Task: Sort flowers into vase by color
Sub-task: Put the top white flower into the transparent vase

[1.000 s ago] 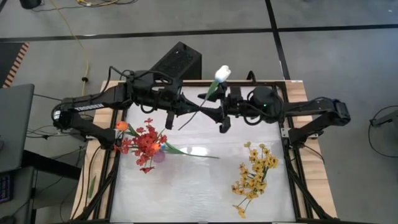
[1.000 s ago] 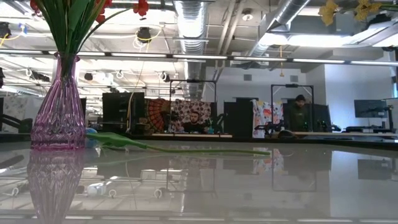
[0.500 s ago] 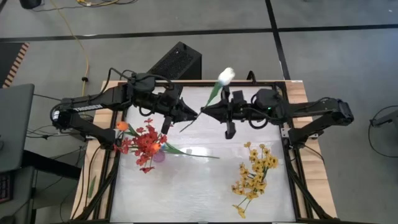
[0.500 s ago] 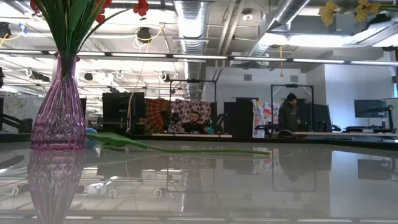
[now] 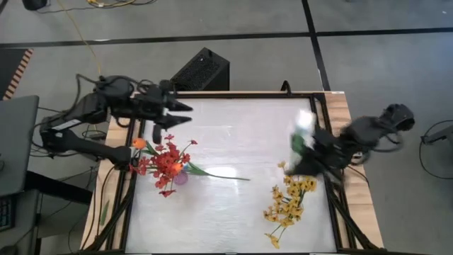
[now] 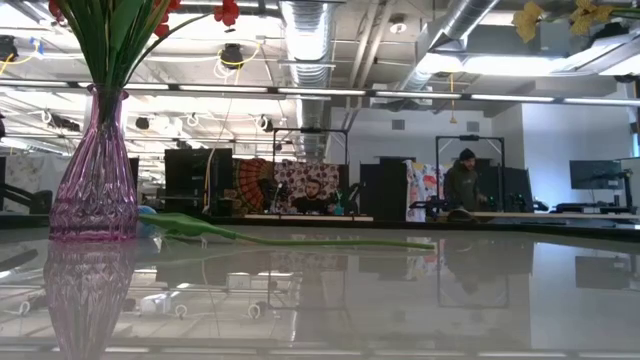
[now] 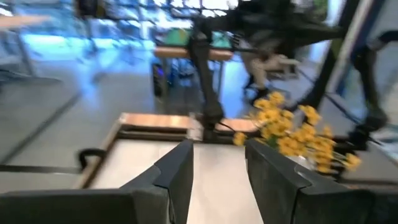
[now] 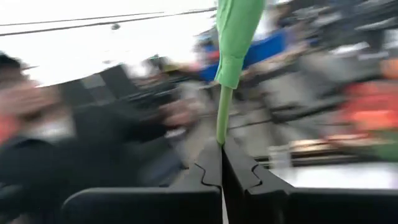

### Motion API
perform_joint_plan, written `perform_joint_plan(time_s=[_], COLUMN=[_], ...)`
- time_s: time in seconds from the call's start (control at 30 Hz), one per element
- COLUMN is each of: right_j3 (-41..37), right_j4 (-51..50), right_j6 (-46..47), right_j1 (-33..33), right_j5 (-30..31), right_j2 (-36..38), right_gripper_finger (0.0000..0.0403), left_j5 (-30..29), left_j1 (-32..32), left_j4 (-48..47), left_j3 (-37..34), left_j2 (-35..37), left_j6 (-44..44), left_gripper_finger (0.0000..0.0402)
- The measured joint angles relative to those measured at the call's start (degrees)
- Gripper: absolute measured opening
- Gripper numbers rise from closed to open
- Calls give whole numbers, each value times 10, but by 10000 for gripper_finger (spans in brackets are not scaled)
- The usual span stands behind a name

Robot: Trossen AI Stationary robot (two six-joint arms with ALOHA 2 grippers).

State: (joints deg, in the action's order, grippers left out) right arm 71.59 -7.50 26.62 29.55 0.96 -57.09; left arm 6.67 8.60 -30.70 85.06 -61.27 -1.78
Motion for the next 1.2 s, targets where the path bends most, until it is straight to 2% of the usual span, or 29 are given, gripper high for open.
perform_joint_plan(time_s=[0.1,0.17,0.3,0.47,0.57,0.63,1.0,1.2], right_j3=[0,0,-1,-1,-1,-1,-1,-1], right_j4=[-4,-32,-148,-305,-401,-450,-695,-780], right_j6=[27,62,158,273,370,433,723,824], right_j1=[95,164,300,441,486,492,494,491], right_j5=[-5,44,231,561,669,679,655,621], right_j2=[14,15,9,-14,-39,-61,-167,-195], right_gripper_finger=[19,19,19,19,19,19,18,18], left_j5=[-38,-49,-51,-51,-52,-59,-69,-76], left_j1=[0,0,0,0,0,0,0,0], left_j4=[-5,-11,-32,-60,-59,-60,-58,-59], left_j3=[0,0,0,0,0,0,0,0], left_j2=[21,31,41,39,35,30,24,23], left_j6=[3,3,2,1,1,1,0,-4], left_gripper_finger=[132,132,132,132,132,132,132,132])
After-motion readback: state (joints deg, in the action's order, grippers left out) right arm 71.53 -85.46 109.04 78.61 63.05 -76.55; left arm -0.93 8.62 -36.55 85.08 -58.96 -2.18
